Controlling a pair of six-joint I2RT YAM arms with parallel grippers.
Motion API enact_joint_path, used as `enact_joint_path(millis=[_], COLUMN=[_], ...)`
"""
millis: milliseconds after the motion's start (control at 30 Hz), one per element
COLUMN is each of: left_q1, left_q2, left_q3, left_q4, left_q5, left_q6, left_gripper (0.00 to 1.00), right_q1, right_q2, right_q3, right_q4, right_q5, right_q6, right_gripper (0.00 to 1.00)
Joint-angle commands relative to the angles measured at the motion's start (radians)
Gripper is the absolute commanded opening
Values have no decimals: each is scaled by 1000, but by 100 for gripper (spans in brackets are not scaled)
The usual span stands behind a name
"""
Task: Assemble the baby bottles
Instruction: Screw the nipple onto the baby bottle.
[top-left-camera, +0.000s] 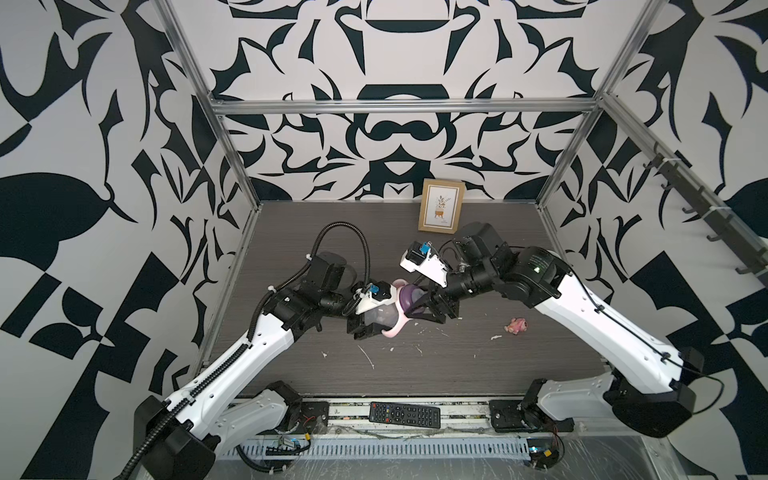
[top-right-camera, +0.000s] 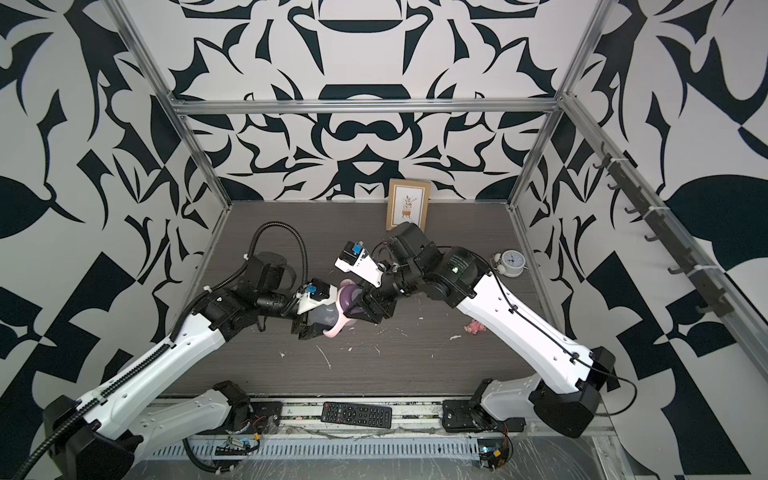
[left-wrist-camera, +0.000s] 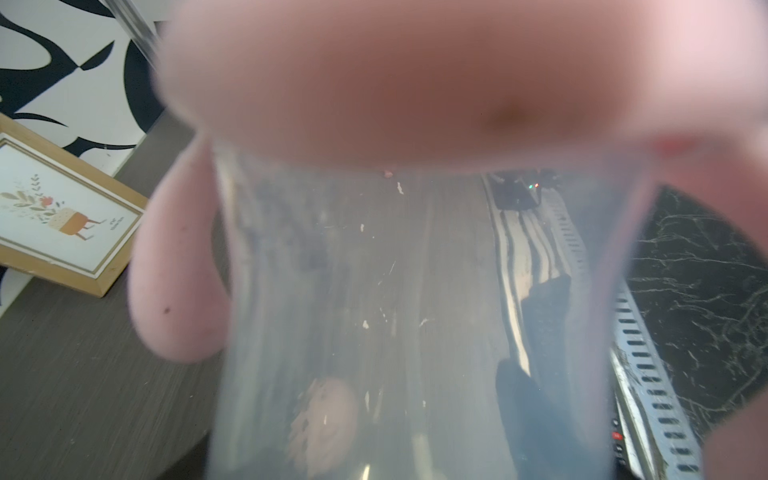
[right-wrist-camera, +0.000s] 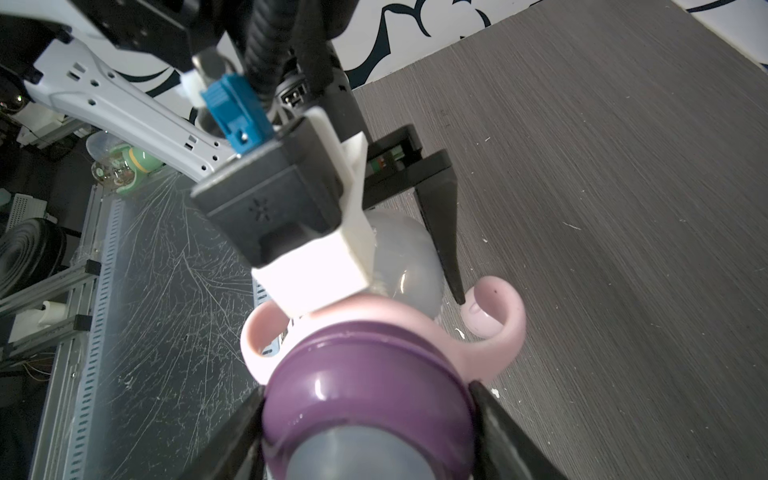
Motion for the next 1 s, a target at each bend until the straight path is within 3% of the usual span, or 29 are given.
enact_joint_path(millis=[0, 233, 367, 500, 533, 567, 667, 767, 967], left_q1=[0, -1, -2, -3, -2, -2, -2, -2, -1], left_q2=[-57, -118, -145, -169, -171, -170, -164, -161, -146], left_q3=[-39, -131, -169, -197, -198, -193, -175, -163, -137], left_q4=[177, 375, 474, 522, 508, 485, 407, 348, 268], left_q5=[-138, -436, -542, -581, -570, -554, -470, -371, -207], left_q6=[-7, 24, 55, 79, 82, 81, 51, 13, -31], left_gripper=[0, 0, 0, 0, 0, 0, 0, 0, 0], right_q1=[-41, -157, -157, -157, -158, -158, -158, -158, -149], right_q2=[39, 79, 120, 140, 137, 131, 88, 24, 0], right_q3=[-31, -134, -113, -60, -41, -20, 21, 17, 26], right_q4=[137, 411, 427, 351, 322, 286, 196, 149, 17], right_q5=[-53, -237, -246, -212, -199, -187, -138, -98, -102], right_q6=[215, 579, 651, 609, 572, 522, 361, 234, 150], right_gripper=[2, 0, 0, 0, 13, 33, 74, 98, 99])
